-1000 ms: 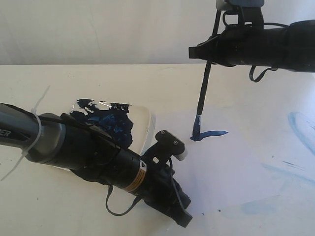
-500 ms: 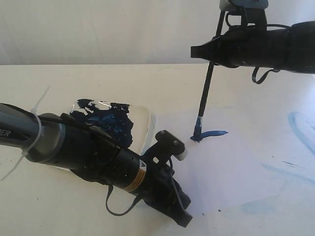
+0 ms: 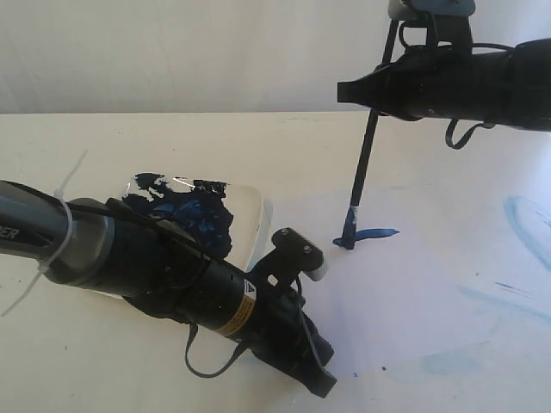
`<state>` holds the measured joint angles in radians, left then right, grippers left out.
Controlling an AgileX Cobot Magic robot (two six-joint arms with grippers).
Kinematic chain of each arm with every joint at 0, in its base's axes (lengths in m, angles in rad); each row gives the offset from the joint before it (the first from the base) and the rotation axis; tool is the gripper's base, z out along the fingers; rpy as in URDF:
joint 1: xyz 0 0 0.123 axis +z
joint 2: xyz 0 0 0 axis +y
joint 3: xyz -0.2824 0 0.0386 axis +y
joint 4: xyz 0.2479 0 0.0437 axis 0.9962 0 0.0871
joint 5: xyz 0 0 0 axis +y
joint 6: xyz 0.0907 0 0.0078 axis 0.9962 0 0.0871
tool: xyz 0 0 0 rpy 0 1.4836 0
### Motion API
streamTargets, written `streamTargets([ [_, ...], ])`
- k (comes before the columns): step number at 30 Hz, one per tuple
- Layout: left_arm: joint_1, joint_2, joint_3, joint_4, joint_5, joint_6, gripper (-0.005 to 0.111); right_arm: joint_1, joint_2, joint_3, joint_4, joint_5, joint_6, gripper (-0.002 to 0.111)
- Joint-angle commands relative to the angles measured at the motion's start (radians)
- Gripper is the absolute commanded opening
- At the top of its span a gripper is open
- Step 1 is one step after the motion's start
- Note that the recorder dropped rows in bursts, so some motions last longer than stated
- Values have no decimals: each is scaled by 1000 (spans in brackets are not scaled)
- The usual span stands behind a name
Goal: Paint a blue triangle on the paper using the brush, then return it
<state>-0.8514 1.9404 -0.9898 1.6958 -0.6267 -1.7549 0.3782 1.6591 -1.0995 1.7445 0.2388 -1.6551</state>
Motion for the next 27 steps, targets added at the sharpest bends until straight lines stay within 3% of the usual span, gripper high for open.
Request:
streamTargets([
  [1, 3, 2, 2, 18, 15, 0, 0, -1, -10, -24, 0, -2, 4, 0],
  [27, 3, 2, 2, 16, 14, 0, 0, -1, 24, 8, 0, -26, 21, 0],
])
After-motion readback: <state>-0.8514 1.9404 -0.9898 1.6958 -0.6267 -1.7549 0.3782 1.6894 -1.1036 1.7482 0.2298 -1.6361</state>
